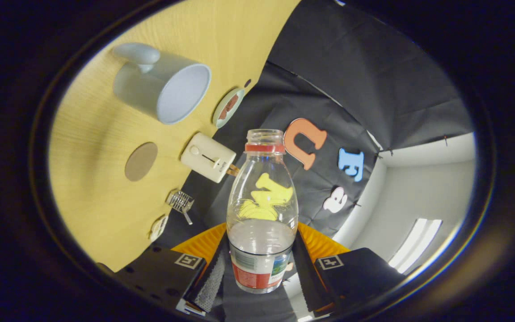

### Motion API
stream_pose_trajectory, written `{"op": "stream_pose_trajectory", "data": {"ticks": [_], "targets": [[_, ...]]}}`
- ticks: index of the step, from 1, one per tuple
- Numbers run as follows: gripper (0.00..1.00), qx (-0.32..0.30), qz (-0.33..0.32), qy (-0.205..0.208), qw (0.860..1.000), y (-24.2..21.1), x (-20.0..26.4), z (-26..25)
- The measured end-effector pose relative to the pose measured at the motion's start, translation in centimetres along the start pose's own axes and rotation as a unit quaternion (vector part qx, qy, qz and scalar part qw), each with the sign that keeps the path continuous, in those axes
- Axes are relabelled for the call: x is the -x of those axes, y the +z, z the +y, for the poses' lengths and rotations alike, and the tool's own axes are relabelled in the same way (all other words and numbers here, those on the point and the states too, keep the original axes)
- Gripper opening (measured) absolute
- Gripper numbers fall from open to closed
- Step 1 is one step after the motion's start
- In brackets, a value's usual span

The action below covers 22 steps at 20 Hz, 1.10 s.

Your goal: Take the bottle from table, then pour the juice into the cup, finally place the bottle on the coaster

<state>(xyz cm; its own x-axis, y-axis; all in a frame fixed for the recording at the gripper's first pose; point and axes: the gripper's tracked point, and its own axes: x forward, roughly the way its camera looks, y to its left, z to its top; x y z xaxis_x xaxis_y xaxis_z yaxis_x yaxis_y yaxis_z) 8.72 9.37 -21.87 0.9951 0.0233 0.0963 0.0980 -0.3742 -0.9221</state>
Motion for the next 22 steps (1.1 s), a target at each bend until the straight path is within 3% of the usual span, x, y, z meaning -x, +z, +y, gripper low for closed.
{"op": "stream_pose_trajectory", "data": {"ticks": [5,9,12,17,22], "targets": [[0.79,-0.128,0.014,0.004,0.992,-0.5,0.3,0.4],[0.79,-0.252,0.026,0.013,0.967,-0.3,0.3,0.1],[0.79,-0.367,0.029,0.050,0.928,0.6,1.0,0.2],[0.79,-0.488,0.041,0.077,0.869,0.8,0.4,-1.8],[0.79,-0.629,0.080,0.104,0.766,-0.8,-1.2,-2.7]]}}
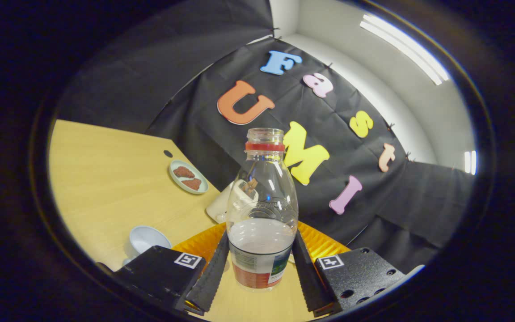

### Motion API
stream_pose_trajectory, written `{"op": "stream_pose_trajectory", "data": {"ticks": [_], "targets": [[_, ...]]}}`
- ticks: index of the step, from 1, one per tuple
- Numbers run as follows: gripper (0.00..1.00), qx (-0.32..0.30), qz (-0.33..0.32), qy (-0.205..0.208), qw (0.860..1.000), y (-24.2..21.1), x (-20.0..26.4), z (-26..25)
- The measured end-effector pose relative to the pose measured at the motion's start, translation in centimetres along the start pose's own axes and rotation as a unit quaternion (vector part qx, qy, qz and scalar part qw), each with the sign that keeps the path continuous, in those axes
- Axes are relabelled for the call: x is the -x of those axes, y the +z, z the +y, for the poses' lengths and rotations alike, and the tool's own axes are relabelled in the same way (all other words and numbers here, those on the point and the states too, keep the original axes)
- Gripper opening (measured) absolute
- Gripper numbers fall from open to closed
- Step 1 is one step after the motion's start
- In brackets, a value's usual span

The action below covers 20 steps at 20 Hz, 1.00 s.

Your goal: Take the bottle from table, then pour the juice into the cup, finally place the bottle on the coaster

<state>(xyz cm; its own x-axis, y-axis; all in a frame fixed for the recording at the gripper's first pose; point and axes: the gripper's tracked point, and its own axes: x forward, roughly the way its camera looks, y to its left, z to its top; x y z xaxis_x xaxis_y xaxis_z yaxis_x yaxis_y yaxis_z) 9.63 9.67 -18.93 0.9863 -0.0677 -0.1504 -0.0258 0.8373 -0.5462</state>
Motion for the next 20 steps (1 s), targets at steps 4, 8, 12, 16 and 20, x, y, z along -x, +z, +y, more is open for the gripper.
{"op": "stream_pose_trajectory", "data": {"ticks": [4,8,12,16,20], "targets": [[0.80,-0.137,0.039,0.018,0.990,-0.1,-0.8,-1.5],[0.79,-0.196,0.025,-0.005,0.980,0.4,-1.5,-4.3],[0.79,-0.230,0.013,-0.013,0.973,-0.1,-2.7,-5.1],[0.79,-0.259,0.015,-0.002,0.966,-1.3,-4.4,-4.7],[0.79,-0.257,0.024,0.008,0.966,-3.4,-6.8,-3.4]]}}
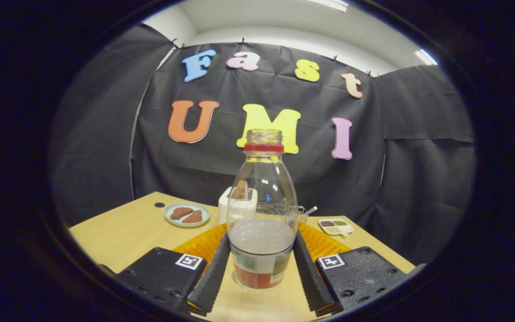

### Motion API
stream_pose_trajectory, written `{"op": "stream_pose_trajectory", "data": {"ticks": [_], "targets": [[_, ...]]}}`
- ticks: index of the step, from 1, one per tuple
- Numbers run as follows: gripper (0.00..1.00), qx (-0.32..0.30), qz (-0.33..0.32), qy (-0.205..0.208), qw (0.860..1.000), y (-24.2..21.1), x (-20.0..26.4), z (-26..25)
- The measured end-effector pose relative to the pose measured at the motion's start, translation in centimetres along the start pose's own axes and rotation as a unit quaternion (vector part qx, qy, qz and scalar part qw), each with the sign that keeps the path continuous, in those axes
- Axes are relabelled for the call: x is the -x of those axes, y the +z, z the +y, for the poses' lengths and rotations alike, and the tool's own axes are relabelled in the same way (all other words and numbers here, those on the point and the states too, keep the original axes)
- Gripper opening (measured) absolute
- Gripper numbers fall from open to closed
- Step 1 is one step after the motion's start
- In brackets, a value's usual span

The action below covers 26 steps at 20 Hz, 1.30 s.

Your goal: Take the bottle from table, then pour the juice into the cup, finally place the bottle on the coaster

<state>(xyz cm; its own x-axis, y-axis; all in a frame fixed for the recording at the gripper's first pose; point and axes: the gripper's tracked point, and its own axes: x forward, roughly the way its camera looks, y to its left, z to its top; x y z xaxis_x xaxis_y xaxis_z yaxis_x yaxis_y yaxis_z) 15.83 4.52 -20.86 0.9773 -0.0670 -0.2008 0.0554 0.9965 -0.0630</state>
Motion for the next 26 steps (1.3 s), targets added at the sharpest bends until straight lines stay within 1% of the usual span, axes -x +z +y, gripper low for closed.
{"op": "stream_pose_trajectory", "data": {"ticks": [6,10,12,16,18,26], "targets": [[0.79,-0.021,0.021,0.012,0.999,-3.9,-3.6,-0.1],[0.79,-0.036,0.032,0.030,0.998,-6.1,-6.0,0.3],[0.79,-0.041,0.029,0.042,0.998,-6.9,-6.9,0.9],[0.80,-0.040,0.014,0.051,0.998,-8.1,-8.4,1.2],[0.79,-0.052,0.009,0.045,0.998,-8.6,-9.2,0.9],[0.80,-0.058,0.021,0.036,0.997,-11.1,-11.2,0.4]]}}
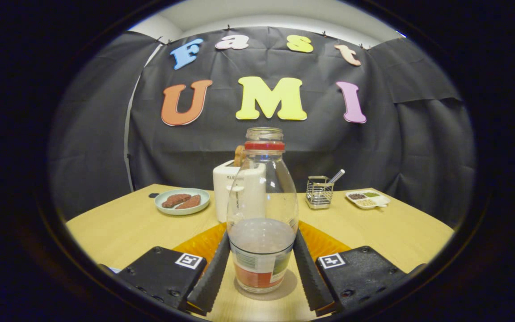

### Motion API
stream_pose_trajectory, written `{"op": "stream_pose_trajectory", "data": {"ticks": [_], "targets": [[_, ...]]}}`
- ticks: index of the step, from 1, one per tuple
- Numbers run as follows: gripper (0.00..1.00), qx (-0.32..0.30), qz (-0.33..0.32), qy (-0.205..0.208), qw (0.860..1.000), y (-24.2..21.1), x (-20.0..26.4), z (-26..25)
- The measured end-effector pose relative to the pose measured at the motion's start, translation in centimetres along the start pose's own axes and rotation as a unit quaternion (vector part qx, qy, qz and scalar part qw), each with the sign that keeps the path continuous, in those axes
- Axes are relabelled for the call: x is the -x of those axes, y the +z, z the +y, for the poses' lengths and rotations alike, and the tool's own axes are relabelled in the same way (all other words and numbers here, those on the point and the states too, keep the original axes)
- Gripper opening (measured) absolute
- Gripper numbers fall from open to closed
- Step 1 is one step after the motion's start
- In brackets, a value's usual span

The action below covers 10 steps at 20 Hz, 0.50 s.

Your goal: Take the bottle from table, then pour the juice into the cup, finally place the bottle on the coaster

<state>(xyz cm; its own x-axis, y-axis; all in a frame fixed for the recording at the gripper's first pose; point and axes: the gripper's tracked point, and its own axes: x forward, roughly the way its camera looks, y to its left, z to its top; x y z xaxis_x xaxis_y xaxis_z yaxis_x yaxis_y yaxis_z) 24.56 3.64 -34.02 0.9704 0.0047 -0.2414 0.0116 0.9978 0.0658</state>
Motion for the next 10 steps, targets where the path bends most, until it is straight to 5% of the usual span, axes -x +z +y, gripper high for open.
{"op": "stream_pose_trajectory", "data": {"ticks": [10], "targets": [[0.83,-0.008,0.005,-0.001,1.000,-0.81,0.37,0.06]]}}
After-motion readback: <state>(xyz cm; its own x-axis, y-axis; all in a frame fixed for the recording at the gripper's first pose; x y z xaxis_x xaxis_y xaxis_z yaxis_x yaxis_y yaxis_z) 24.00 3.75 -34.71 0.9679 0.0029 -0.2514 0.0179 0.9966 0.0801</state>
